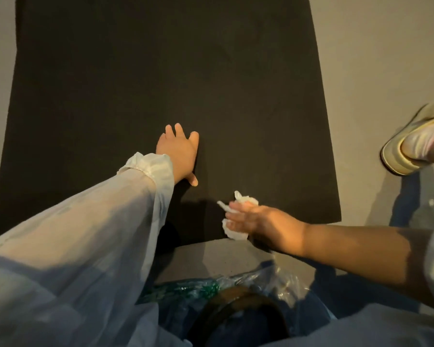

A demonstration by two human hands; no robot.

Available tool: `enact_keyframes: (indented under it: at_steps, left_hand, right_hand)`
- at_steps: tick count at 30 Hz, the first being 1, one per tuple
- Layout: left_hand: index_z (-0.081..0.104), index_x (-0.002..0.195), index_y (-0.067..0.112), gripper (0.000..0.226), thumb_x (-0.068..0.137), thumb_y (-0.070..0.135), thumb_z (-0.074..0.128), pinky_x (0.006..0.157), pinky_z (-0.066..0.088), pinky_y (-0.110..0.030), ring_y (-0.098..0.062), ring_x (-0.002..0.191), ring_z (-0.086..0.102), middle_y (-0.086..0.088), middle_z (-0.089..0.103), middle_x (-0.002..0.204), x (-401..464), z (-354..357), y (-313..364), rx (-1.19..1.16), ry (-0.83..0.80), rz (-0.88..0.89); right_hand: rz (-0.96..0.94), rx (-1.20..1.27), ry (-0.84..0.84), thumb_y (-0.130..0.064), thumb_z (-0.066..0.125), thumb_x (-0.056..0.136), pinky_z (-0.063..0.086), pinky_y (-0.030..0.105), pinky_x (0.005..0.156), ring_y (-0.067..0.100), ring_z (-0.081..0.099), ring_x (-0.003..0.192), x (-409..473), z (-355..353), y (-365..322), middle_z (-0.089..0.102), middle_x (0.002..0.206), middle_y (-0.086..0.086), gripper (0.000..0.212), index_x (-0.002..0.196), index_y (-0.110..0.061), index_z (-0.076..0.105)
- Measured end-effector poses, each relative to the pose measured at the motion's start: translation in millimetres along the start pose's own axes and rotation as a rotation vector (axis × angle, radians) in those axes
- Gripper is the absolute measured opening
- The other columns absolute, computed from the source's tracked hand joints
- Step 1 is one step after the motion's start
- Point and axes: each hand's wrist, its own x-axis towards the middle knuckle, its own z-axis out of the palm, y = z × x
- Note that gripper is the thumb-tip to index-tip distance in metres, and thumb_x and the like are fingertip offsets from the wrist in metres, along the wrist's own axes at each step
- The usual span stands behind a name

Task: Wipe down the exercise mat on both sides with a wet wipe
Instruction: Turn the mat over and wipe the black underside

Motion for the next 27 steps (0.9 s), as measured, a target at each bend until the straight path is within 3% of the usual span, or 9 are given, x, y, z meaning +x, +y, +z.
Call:
enact_keyframes:
  at_steps: [4,7,11,14,18,19,23,25,27]
  left_hand:
    - [-0.005,0.149,0.031,0.117,0.068,0.040,0.079,0.111,0.025,-0.046,-0.038,0.142,0.010,-0.018,-0.005,0.156,-3,4,-3,-0.019,0.049,0.153]
    - [-0.008,0.148,0.037,0.111,0.074,0.036,0.076,0.110,0.028,-0.046,-0.036,0.143,0.006,-0.012,-0.010,0.157,0,0,-1,0.053,-0.015,0.229]
    - [-0.007,0.149,0.033,0.109,0.077,0.029,0.075,0.109,0.031,-0.051,-0.042,0.142,0.005,-0.016,-0.012,0.156,5,-14,8,0.099,-0.147,0.215]
    - [-0.007,0.149,0.031,0.110,0.077,0.029,0.076,0.109,0.031,-0.050,-0.044,0.141,0.006,-0.018,-0.012,0.155,6,-17,10,0.123,-0.167,0.210]
    - [-0.007,0.149,0.030,0.110,0.076,0.030,0.076,0.107,0.034,-0.049,-0.044,0.141,0.008,-0.019,-0.011,0.155,8,-15,10,0.158,-0.157,0.211]
    - [-0.007,0.149,0.030,0.111,0.076,0.030,0.076,0.107,0.034,-0.049,-0.044,0.141,0.008,-0.020,-0.011,0.155,9,-15,11,0.160,-0.163,0.209]
    - [-0.010,0.148,0.031,0.111,0.077,0.030,0.075,0.105,0.034,-0.049,-0.043,0.142,0.004,-0.018,-0.015,0.155,13,-15,13,0.147,-0.196,0.200]
    - [-0.010,0.149,0.031,0.111,0.077,0.028,0.075,0.104,0.034,-0.048,-0.043,0.142,0.003,-0.018,-0.015,0.155,14,-15,14,0.142,-0.201,0.197]
    - [-0.010,0.149,0.031,0.112,0.077,0.027,0.076,0.104,0.034,-0.049,-0.043,0.142,0.003,-0.018,-0.016,0.155,14,-17,14,0.138,-0.205,0.194]
  right_hand:
    - [-0.100,0.079,-0.128,0.003,0.054,0.091,0.016,0.039,0.118,0.020,0.011,0.141,-10,-4,-9,0.041,0.145,0.011,0.044,0.133,-0.008,0.051]
    - [-0.105,0.049,-0.099,-0.004,0.059,0.089,0.030,0.034,0.113,0.018,0.037,0.134,-7,-30,-5,0.050,0.138,0.011,0.042,0.131,-0.008,0.054]
    - [0.167,0.158,0.284,-0.010,0.057,0.090,0.029,0.017,0.107,0.012,0.052,0.120,15,-85,20,0.057,0.130,0.007,0.038,0.128,-0.011,0.057]
    - [0.297,0.003,0.531,0.008,0.054,0.084,0.023,0.005,0.102,0.022,0.048,0.122,37,-126,59,0.054,0.131,0.021,0.037,0.120,0.002,0.061]
    - [0.578,0.156,0.901,0.006,0.049,0.087,0.029,0.017,0.104,0.026,0.048,0.126,67,-169,106,0.051,0.136,0.017,0.033,0.117,0.000,0.063]
    - [0.635,0.099,0.884,-0.001,0.049,0.090,0.027,0.019,0.106,0.026,0.045,0.129,72,-173,118,0.048,0.140,0.016,0.033,0.121,-0.001,0.061]
    - [0.664,-0.312,0.315,-0.043,0.049,0.093,0.013,0.043,0.115,0.023,0.013,0.145,71,-167,140,0.022,0.154,0.006,0.059,0.142,-0.013,0.035]
    - [0.700,-0.450,0.280,-0.049,0.044,0.093,-0.001,0.056,0.113,0.017,0.004,0.146,67,-163,145,0.009,0.158,-0.001,0.066,0.148,-0.021,0.020]
    - [0.685,-0.519,0.324,-0.037,0.042,0.096,0.003,0.057,0.113,0.020,0.010,0.145,65,-161,146,0.013,0.157,0.001,0.056,0.146,-0.021,0.022]
